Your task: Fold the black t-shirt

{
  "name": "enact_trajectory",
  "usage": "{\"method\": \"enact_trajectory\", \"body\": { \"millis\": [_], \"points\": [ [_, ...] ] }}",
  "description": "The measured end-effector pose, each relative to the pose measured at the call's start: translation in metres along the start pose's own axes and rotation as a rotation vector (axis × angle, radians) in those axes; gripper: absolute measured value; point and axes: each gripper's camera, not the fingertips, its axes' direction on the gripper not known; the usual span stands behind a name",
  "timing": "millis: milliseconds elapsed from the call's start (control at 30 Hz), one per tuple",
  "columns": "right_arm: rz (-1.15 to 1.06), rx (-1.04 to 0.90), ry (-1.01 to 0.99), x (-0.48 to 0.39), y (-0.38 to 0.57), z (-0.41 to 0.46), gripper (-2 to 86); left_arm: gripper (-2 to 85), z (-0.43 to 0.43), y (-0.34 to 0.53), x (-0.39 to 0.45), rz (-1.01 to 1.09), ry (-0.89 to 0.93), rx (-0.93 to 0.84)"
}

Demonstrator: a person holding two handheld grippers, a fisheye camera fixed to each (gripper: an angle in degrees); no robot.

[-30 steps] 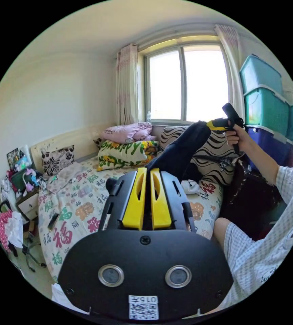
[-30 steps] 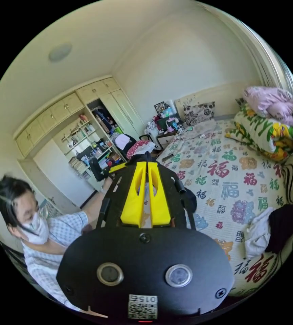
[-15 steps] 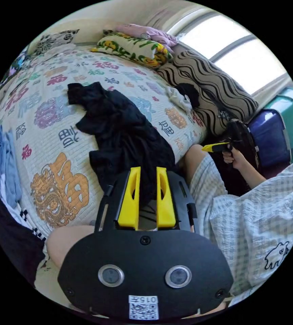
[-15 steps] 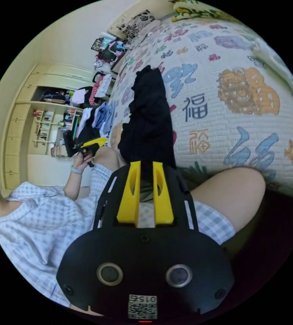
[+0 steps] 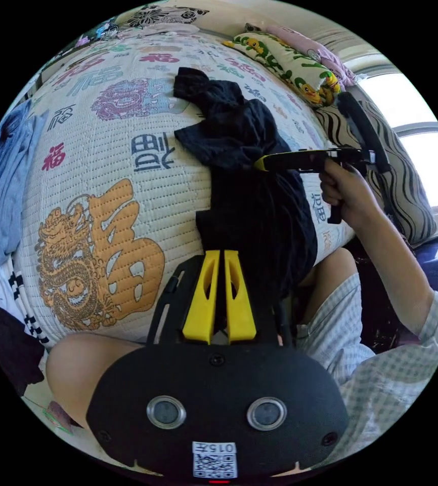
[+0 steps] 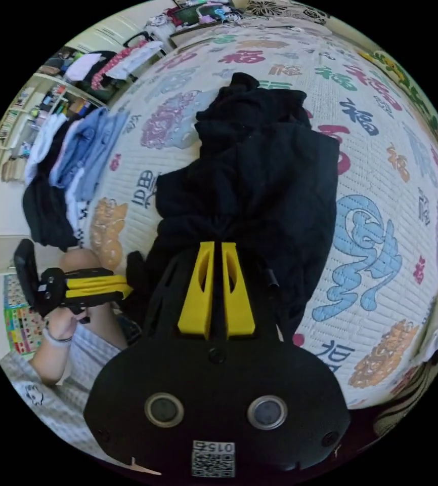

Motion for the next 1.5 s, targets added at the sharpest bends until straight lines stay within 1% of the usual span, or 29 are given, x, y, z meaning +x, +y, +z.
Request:
{"method": "enact_trajectory", "body": {
  "millis": [67,100,133,167,233,300,333,400,433,500,567,600,633,700,767,867,1000,1067,1133,1167,1233,1300,1400,1467,1500],
  "points": [
    [0.057,0.137,-0.188,0.032,0.018,-0.031,0.9,1.3,-0.012,0.007,-0.005,0.022,0.055,0.025],
    [0.082,0.186,-0.237,0.043,0.027,-0.041,0.8,1.2,-0.016,0.009,-0.006,0.028,0.057,0.032],
    [0.145,0.283,-0.310,0.069,0.049,-0.061,0.6,1.1,-0.023,0.015,-0.009,0.038,0.062,0.039],
    [0.224,0.356,-0.337,0.097,0.075,-0.077,0.5,1.1,-0.029,0.020,-0.011,0.049,0.072,0.040],
    [0.364,0.401,-0.307,0.141,0.114,-0.092,0.5,1.2,-0.033,0.025,-0.013,0.064,0.091,0.017],
    [0.492,0.363,-0.281,0.177,0.147,-0.094,0.7,1.7,-0.032,0.025,-0.013,0.079,0.107,-0.019],
    [0.554,0.337,-0.307,0.195,0.166,-0.090,1.0,2.2,-0.027,0.023,-0.013,0.079,0.111,-0.062],
    [0.593,0.285,-0.297,0.208,0.185,-0.086,1.6,5.3,-0.019,0.018,-0.013,0.077,0.108,-0.138],
    [0.623,0.282,-0.246,0.213,0.195,-0.088,2.3,6.6,-0.018,0.014,-0.014,0.071,0.104,-0.152],
    [0.672,0.335,-0.172,0.219,0.206,-0.100,4.3,7.7,-0.027,0.007,-0.011,0.091,0.094,-0.101],
    [0.639,0.474,-0.153,0.220,0.205,-0.123,7.9,8.3,-0.045,-0.019,-0.003,0.176,0.045,0.015],
    [0.609,0.509,-0.159,0.219,0.201,-0.128,8.6,8.5,-0.047,-0.029,0.000,0.209,0.026,0.029],
    [0.529,0.553,-0.175,0.215,0.186,-0.138,8.7,8.8,-0.050,-0.051,0.008,0.277,-0.025,0.048],
    [0.382,0.533,-0.184,0.204,0.151,-0.142,9.5,9.6,-0.048,-0.088,0.024,0.375,-0.109,0.065],
    [0.208,0.393,-0.176,0.188,0.094,-0.129,11.9,10.0,-0.036,-0.139,0.047,0.511,-0.160,0.083],
    [0.078,0.211,-0.114,0.172,0.039,-0.101,13.6,10.7,-0.013,-0.195,0.068,0.610,-0.173,0.049],
    [0.003,0.066,-0.029,0.160,0.010,-0.075,13.3,12.0,0.011,-0.236,0.085,0.647,-0.251,-0.015],
    [-0.009,0.018,0.030,0.154,0.010,-0.064,9.8,11.2,0.028,-0.248,0.089,0.667,-0.254,-0.086],
    [-0.047,0.025,0.061,0.147,0.017,-0.065,7.7,9.2,0.041,-0.248,0.091,0.691,-0.233,-0.154],
    [-0.082,0.017,0.055,0.141,0.024,-0.063,3.5,7.3,0.049,-0.243,0.092,0.710,-0.225,-0.211],
    [-0.104,-0.026,0.017,0.134,0.034,-0.058,0.7,3.7,0.048,-0.229,0.095,0.747,-0.223,-0.212],
    [-0.098,-0.010,0.006,0.129,0.048,-0.064,0.0,2.5,0.036,-0.217,0.095,0.736,-0.216,-0.198],
    [-0.067,0.126,-0.022,0.119,0.084,-0.096,-0.3,1.5,-0.008,-0.179,0.099,0.755,-0.228,-0.056],
    [-0.046,0.288,-0.029,0.104,0.125,-0.138,-0.3,1.0,-0.055,-0.133,0.107,0.784,-0.245,0.068],
    [-0.043,0.332,-0.037,0.100,0.136,-0.150,-0.3,0.9,-0.068,-0.119,0.110,0.793,-0.244,0.106]
  ]
}}
